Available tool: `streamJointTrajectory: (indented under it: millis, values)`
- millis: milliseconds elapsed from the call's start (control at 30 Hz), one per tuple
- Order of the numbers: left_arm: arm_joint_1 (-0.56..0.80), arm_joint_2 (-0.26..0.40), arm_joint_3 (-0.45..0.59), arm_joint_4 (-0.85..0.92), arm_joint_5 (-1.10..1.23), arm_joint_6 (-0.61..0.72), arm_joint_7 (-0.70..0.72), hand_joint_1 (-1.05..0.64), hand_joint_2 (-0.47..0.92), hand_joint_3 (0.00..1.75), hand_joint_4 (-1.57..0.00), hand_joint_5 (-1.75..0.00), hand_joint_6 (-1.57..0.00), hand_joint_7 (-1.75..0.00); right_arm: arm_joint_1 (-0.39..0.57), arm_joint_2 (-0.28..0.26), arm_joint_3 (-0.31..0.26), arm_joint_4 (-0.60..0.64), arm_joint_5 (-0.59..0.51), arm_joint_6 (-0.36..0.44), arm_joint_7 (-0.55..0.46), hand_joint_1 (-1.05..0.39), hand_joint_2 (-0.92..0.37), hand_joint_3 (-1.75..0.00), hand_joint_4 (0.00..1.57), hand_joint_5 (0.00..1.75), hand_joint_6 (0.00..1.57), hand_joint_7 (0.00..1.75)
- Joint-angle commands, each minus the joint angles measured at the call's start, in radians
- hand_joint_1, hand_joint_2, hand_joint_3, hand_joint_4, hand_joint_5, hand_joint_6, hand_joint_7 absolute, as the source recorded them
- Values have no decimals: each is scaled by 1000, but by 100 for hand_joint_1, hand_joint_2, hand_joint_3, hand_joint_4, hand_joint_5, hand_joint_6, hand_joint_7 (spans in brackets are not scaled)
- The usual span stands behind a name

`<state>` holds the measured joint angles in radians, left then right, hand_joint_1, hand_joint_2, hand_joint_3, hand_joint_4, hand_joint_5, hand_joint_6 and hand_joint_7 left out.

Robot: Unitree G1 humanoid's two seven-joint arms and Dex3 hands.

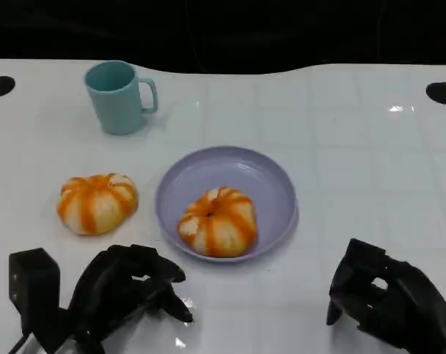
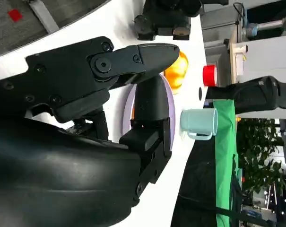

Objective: Grasp the bread from the table and place it into the plate.

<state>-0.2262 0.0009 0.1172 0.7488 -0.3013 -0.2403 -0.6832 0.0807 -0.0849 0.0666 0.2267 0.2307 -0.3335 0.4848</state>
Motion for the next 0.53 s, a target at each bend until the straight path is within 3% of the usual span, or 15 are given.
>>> streamJointTrajectory:
  millis: [33, 533]
  values:
    - [1, 18, 10, 30, -1, -1, -12, -105, 79, 0, -149, -59, -157, -19, -3, 4, -18, 9, 17, -2, 8, -57, -92, -18, 59, 175, 59, 155]
    - [-5, 27, 13, 41, -4, -9, -20, -105, 80, 0, -150, -59, -157, -20, 0, 12, -21, 0, 16, 7, 4, -58, -92, -20, 59, 175, 59, 154]
